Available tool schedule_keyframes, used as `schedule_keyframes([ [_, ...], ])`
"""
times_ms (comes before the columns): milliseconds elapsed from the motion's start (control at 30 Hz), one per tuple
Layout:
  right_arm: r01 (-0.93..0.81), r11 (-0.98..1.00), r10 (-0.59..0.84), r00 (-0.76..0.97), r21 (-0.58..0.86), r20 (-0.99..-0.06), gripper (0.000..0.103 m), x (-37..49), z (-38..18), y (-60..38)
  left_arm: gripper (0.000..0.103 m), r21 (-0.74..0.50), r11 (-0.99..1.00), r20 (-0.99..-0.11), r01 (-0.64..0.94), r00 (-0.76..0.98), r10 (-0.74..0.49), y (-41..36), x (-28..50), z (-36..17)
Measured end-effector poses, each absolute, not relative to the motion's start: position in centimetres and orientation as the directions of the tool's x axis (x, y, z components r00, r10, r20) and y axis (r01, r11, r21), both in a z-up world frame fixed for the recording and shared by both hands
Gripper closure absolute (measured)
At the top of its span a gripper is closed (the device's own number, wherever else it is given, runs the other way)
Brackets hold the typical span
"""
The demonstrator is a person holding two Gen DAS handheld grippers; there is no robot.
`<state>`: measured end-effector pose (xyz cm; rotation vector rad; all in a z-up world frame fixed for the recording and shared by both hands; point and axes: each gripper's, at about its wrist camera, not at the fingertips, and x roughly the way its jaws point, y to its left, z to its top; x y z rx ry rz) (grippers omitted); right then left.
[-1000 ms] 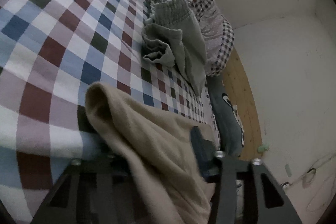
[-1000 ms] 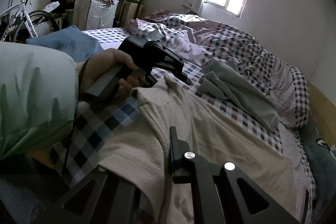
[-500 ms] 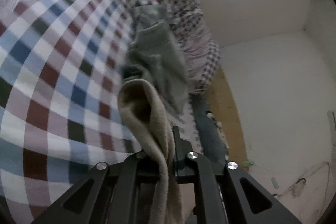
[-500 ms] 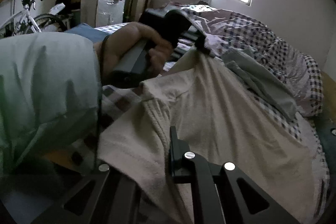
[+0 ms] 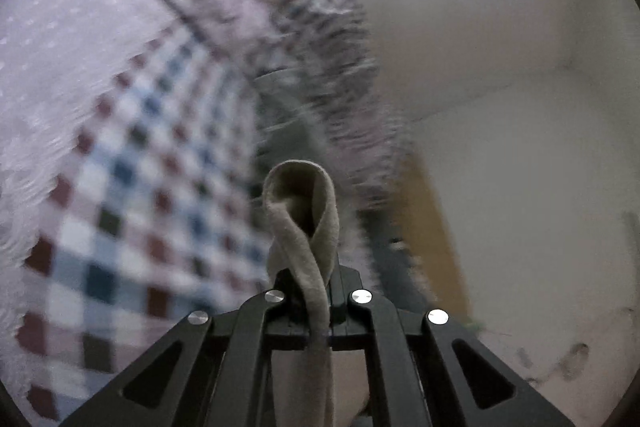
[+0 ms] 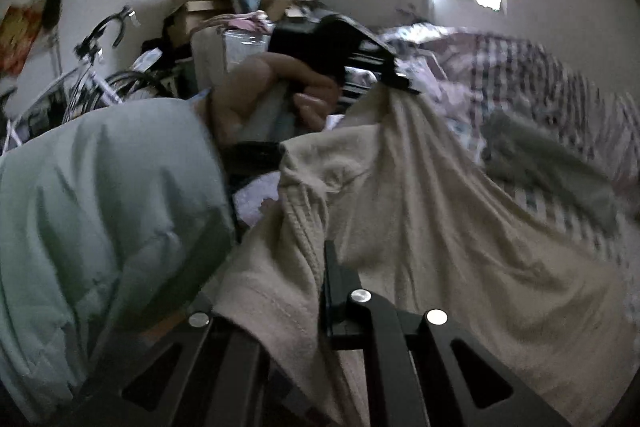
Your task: Fold clothes
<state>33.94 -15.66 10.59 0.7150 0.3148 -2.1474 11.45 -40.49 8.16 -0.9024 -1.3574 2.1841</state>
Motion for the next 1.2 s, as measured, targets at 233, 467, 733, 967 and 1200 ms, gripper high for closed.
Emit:
schedule_keyframes([
  [233, 0.721, -0.666, -0.687, -0.494, 0.190, -0.534, 0.100, 31.8, 11.6, -9.5, 0.100, -0.872, -0.489, -0.341, -0.017, -0.694, 0.634, -36.4, 11.0, 11.3],
  [467, 0.632, -0.723, -0.676, -0.564, 0.279, -0.474, 0.100, 30.8, 13.7, -2.0, 0.100, -0.846, -0.529, -0.352, -0.074, -0.668, 0.656, -27.5, 9.5, 15.7],
  [733, 0.435, -0.803, -0.592, -0.654, 0.407, -0.471, 0.100, 28.5, 12.5, 9.3, 0.100, -0.805, -0.588, -0.446, -0.080, -0.573, 0.688, -13.6, 4.2, 16.4],
  [967, 0.249, -0.823, -0.526, -0.674, 0.510, -0.519, 0.100, 25.5, 8.1, 18.3, 0.100, -0.749, -0.662, -0.556, -0.025, -0.520, 0.648, -3.4, -0.2, 12.8],
  [1200, 0.094, -0.814, -0.488, -0.644, 0.573, -0.589, 0.099, 22.6, 2.6, 24.2, 0.098, -0.710, -0.702, -0.620, 0.051, -0.516, 0.590, 1.6, -2.7, 8.6],
])
